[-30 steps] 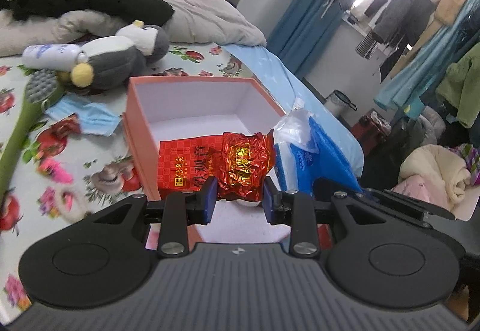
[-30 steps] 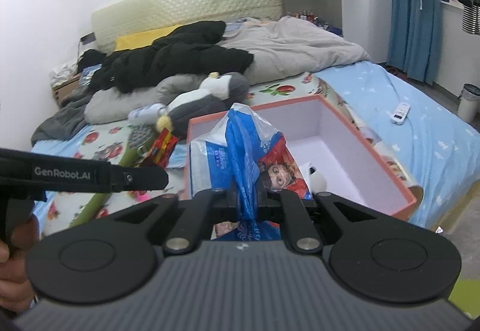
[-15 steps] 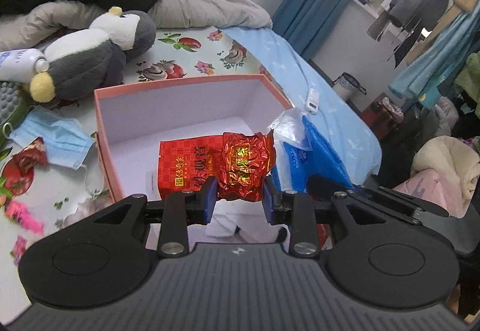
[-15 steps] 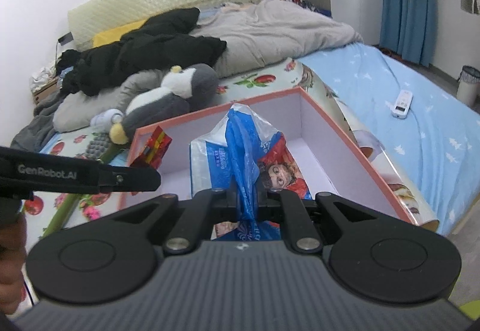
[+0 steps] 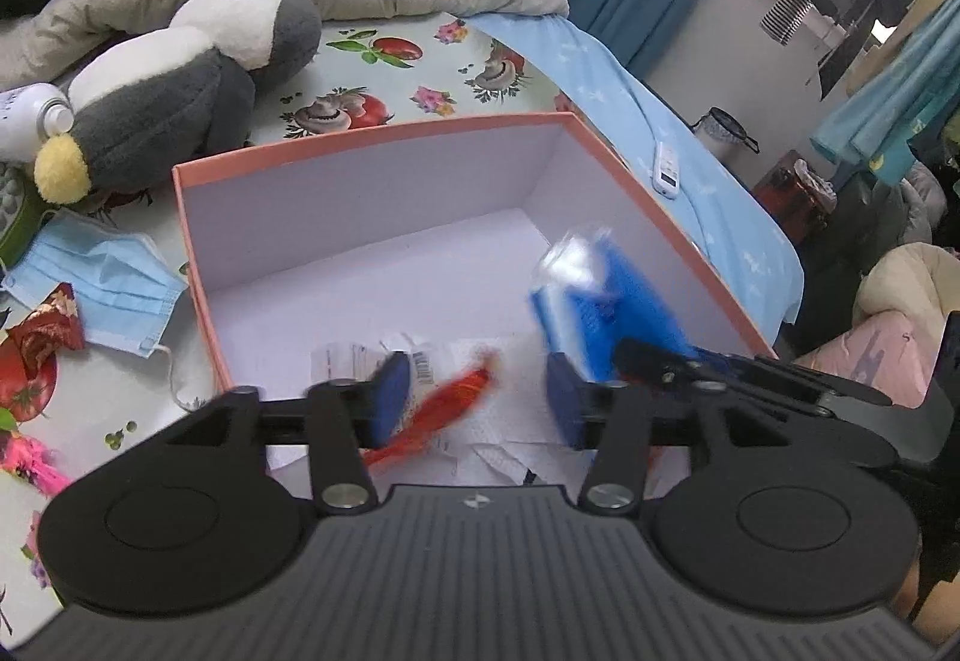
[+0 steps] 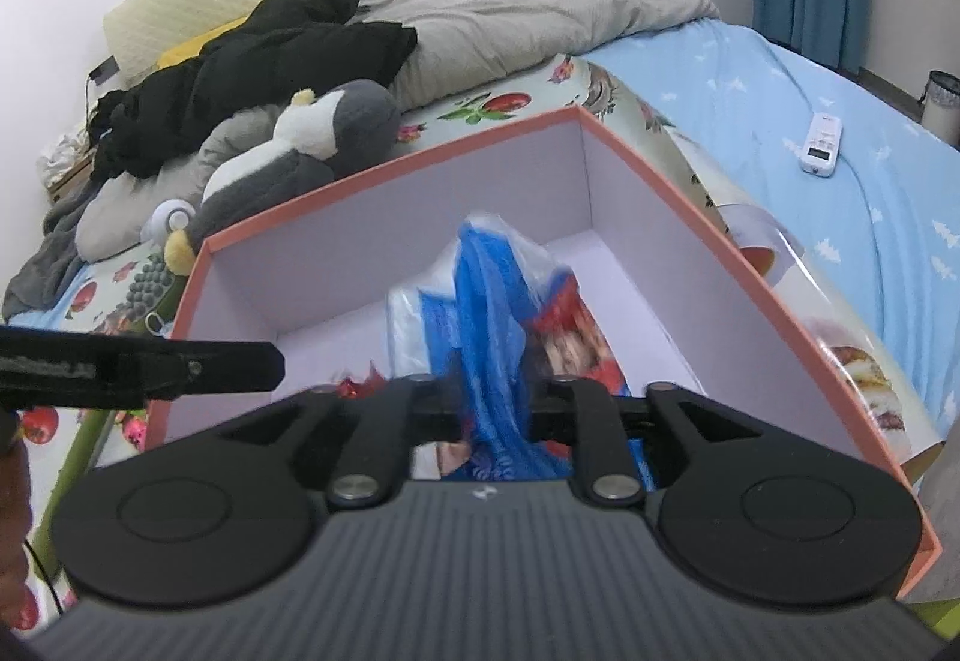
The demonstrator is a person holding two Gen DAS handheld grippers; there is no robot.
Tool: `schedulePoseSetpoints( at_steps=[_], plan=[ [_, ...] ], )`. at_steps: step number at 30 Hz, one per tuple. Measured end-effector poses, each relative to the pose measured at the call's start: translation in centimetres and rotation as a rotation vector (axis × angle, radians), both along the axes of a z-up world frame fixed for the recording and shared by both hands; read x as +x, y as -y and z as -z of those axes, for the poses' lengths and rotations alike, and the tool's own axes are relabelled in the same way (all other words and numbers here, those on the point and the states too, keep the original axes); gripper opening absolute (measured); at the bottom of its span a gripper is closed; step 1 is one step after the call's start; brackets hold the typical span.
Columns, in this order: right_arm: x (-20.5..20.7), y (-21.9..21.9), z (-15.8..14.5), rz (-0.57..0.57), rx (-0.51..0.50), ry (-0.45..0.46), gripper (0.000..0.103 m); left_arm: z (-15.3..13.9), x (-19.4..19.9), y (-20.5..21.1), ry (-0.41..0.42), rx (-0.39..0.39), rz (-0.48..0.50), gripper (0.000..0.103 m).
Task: Organize soft objects
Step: 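Open both tools to drop the wrapper and red packet into the box, then withdraw both open tools up and away from the orange box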
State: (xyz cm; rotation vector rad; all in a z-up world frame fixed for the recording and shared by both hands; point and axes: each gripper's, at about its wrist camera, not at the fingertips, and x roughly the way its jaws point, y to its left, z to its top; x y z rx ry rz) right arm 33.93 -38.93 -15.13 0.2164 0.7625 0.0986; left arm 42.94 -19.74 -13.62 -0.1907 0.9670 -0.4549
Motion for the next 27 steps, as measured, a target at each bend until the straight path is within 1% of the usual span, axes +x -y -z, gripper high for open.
schedulePoseSetpoints(
  at_steps=[1,2,3,5,8,15,27],
  plan=[
    [-0.2,-0.2,-0.1,-0.005,-0.010,0.001,0.048,-0.3,-0.4,-0.1,0.009,0.000,0.003,0.058],
    [-0.5,-0.3,-0.4,-0.005,-0.023,0.009,0.057,-0.7,-0.8,-0.2,0.023,0.003,0.005,0.058],
    [-0.8,-0.4,-0.7,-0.002,-0.028,0.018,0.059,-1.2,-1.3,-0.3,0.033,0.007,0.003,0.058],
    [-1.5,-0.4,-1.3,-0.003,-0.018,0.029,0.059,-2.2,-2.5,-0.6,0.047,0.003,0.003,0.058],
    [-2.8,-0.8,-2.6,-0.001,-0.031,0.049,0.059,-3.8,-4.4,-1.3,0.069,-0.013,0.002,0.058],
    [-6.9,-2.1,-5.9,-0.002,-0.034,0.095,0.059,-7.1,-9.7,-3.4,0.123,-0.024,-0.004,0.058],
    [-13.5,-5.6,-9.4,-0.063,-0.014,0.158,0.059,-11.9,-19.0,-8.8,0.221,-0.017,-0.078,0.058]
  ],
)
